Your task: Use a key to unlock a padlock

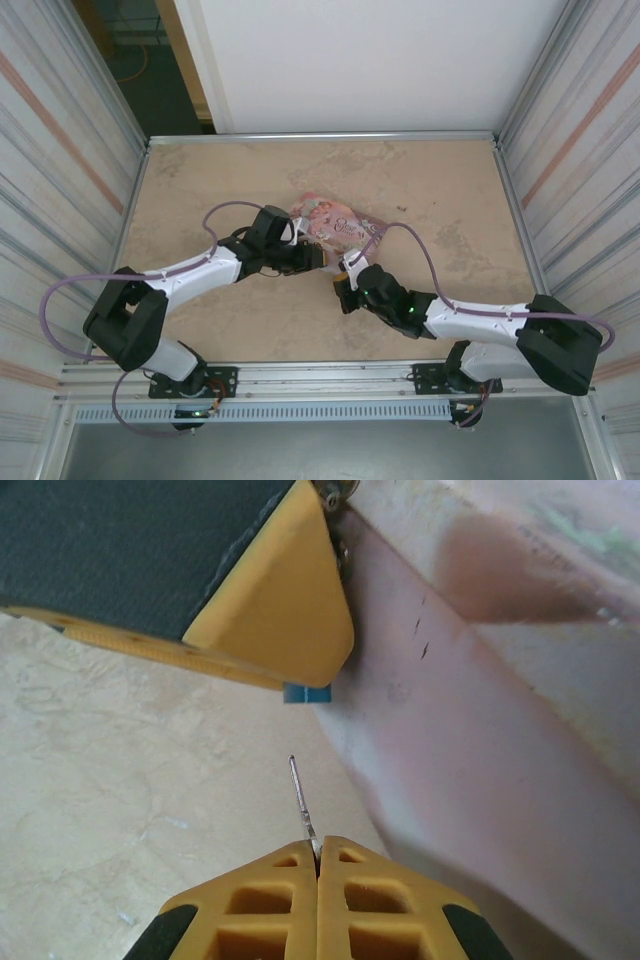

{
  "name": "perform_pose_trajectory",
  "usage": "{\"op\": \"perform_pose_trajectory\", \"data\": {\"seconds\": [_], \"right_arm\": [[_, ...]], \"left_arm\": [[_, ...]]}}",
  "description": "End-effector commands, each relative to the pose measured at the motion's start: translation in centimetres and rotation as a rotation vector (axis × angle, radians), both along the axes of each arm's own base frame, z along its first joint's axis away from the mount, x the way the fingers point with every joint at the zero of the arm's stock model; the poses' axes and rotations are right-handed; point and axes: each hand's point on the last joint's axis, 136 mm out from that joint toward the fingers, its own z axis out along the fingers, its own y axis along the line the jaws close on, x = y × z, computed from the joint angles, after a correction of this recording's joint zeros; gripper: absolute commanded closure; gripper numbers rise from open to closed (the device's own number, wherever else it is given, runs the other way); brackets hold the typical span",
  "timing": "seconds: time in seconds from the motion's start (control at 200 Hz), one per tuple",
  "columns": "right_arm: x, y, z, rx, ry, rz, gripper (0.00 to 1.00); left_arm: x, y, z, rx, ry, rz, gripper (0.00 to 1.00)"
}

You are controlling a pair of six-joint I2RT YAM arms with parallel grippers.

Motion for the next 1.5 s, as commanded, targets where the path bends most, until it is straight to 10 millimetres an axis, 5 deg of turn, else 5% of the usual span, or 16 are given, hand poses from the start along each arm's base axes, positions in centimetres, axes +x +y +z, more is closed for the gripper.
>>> {"op": "perform_pose_trajectory", "data": {"seconds": [0.0, 1.498], "right_arm": [[0.6, 0.1, 0.6, 0.003, -0.056, -0.014, 1.00], [1.6, 1.5, 1.9, 0.041, -0.085, -0.026, 1.00]], "left_arm": [[0.3, -0.9, 3.4, -0.068, -0.062, -0.015, 0.90], [0.3, -1.0, 2.8, -0.070, -0.051, -0.016, 0.93]]}}
